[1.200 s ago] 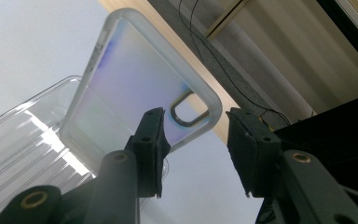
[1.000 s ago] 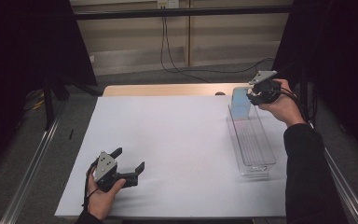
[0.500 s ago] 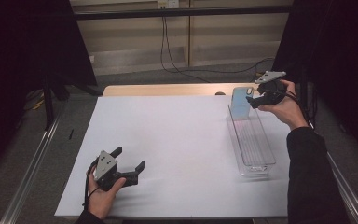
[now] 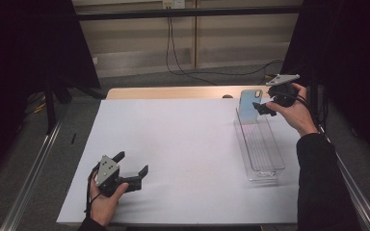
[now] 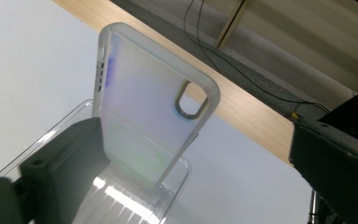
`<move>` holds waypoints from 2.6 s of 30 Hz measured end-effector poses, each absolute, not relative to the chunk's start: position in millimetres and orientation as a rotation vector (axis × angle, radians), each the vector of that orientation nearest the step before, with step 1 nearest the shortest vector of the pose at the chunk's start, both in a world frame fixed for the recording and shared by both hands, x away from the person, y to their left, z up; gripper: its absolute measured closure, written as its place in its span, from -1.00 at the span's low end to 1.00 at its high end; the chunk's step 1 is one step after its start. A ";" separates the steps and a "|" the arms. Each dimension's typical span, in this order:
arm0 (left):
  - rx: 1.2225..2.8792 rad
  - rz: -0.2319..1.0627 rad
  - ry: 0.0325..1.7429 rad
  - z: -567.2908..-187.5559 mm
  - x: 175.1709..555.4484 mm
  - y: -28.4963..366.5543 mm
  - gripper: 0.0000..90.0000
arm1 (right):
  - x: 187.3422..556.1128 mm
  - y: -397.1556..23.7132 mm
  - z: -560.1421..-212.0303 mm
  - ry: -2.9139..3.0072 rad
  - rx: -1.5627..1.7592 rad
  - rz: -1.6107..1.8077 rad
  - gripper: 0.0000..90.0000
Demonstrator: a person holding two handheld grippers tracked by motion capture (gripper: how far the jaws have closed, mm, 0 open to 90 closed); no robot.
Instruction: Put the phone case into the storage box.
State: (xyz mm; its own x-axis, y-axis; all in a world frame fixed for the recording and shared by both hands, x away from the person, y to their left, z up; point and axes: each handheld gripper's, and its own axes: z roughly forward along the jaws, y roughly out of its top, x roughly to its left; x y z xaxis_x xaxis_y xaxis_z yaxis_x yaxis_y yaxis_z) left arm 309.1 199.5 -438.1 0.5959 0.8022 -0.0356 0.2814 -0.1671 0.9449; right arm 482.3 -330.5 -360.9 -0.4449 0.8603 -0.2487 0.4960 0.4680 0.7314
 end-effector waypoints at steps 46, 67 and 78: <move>1.687 0.615 0.902 -434.2 307.7 209.1 -0.92 | 450.9 -345.6 -369.2 1.910 1.284 1.070 -0.96; 1.678 0.619 0.913 -433.7 307.2 212.4 -0.92 | 424.5 -347.4 -375.3 1.818 1.289 1.143 -0.98; 1.672 0.629 0.913 -432.0 306.5 215.0 -0.92 | 406.6 -354.2 -376.0 1.755 1.289 1.194 -0.98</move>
